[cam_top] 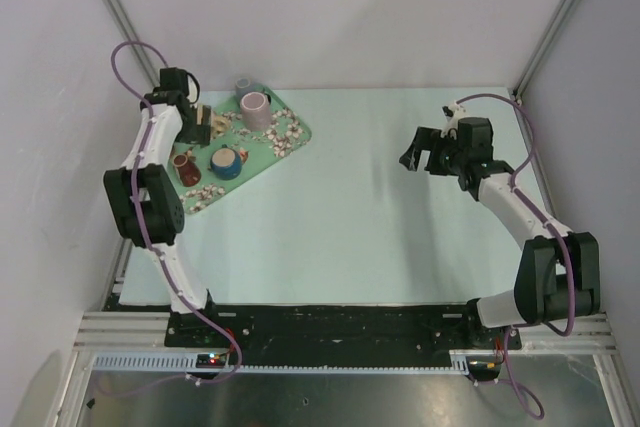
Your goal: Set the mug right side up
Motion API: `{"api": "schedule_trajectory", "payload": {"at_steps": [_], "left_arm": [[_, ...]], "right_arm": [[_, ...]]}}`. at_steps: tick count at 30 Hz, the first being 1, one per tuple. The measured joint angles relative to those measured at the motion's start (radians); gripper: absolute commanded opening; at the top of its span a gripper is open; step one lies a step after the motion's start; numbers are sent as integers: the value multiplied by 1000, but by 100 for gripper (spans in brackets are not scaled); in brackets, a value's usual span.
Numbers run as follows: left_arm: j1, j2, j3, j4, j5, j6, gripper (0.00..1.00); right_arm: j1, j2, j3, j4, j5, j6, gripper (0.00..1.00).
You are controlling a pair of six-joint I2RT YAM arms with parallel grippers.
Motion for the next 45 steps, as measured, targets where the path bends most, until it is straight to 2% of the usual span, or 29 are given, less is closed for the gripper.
{"api": "schedule_trajectory", "payload": {"at_steps": [2, 8, 20, 25, 31, 35, 37, 40, 41, 45], "left_arm": [[11, 37, 0, -6, -18, -1, 98], [54, 126, 0, -23, -6, 0, 84], [69, 184, -1, -26, 86, -17, 78], [74, 184, -2, -25, 103, -24, 68], [78, 184, -3, -24, 116, -26, 71], [78, 184, -20, -11, 110, -24, 67], [78, 184, -21, -10, 108, -24, 59], [78, 184, -21, -10, 112, -20, 25], [78, 184, -20, -10, 112, -19, 17], [79, 184, -20, -10, 114, -16, 3]], "right_arm": [[8, 10, 8, -15, 7, -5, 100], [30, 20, 14, -47, 37, -10, 100], [82, 23, 16, -94, 118, -9, 100], [91, 23, 16, -103, 137, -8, 100], [92, 23, 18, -105, 144, -9, 100], [92, 23, 18, -110, 147, -10, 100], [92, 23, 18, -110, 147, -10, 100], [92, 23, 18, -109, 148, -10, 100], [92, 22, 18, -109, 148, -10, 100], [92, 13, 18, -111, 156, -10, 100]]}}
